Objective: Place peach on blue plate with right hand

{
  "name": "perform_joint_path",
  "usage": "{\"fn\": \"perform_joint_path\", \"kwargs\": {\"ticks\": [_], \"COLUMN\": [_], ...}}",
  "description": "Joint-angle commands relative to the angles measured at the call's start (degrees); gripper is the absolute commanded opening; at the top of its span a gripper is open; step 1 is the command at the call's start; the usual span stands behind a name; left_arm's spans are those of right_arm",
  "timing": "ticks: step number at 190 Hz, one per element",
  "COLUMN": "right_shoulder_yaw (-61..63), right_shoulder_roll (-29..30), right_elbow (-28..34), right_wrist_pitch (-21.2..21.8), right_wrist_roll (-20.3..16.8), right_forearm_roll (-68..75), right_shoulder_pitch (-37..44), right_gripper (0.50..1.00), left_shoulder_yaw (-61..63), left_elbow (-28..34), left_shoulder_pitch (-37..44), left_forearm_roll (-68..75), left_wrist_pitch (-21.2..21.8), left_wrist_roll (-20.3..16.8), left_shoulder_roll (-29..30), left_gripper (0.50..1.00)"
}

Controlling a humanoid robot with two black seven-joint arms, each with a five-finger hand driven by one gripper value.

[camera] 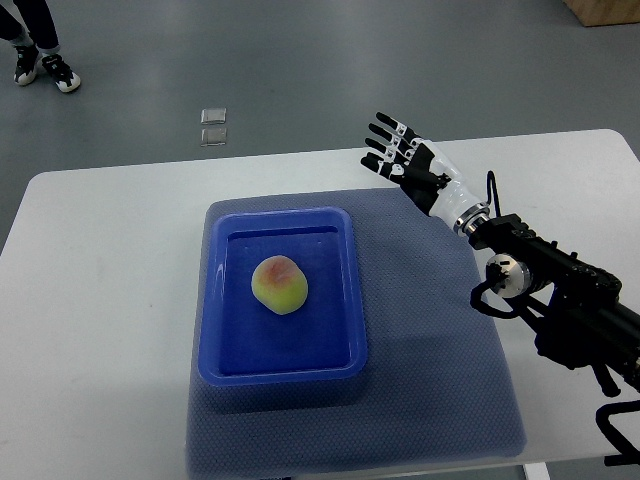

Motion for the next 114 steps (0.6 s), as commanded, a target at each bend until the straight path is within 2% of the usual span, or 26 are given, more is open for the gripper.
{"fn": "perform_joint_path", "kwargs": {"ticks": [1,15,27,114], "right_shoulder_yaw": [-0.3,-0.3,-0.3,-0.5], "right_shoulder_roll": [-0.3,-0.7,-0.8,-1.4], "right_elbow": [-0.7,-0.8,-0.9,-0.9], "right_wrist_pitch": [0.2,0.3,0.4,1.0], "right_wrist_roll": [-4.9,-10.7,-12.8,-12.8], "right_forearm_roll": [6.5,9.3,11.1,10.7], "right_shoulder_pitch": [-0.2,-0.3,-0.4,-0.4], "right_gripper": [0.932,0.932,0.932,0.932], "left_shoulder_yaw": [0.0,0.0,0.0,0.0], "left_elbow": [-0.1,-0.1,-0.2,-0.1], "left_shoulder_pitch": [0.0,0.0,0.0,0.0], "left_forearm_roll": [0.0,0.0,0.0,0.0], "left_wrist_pitch": [0.0,0.0,0.0,0.0], "left_wrist_roll": [0.0,0.0,0.0,0.0], "left_shoulder_roll": [0.0,0.0,0.0,0.0], "left_gripper": [1.000,1.000,1.000,1.000]}}
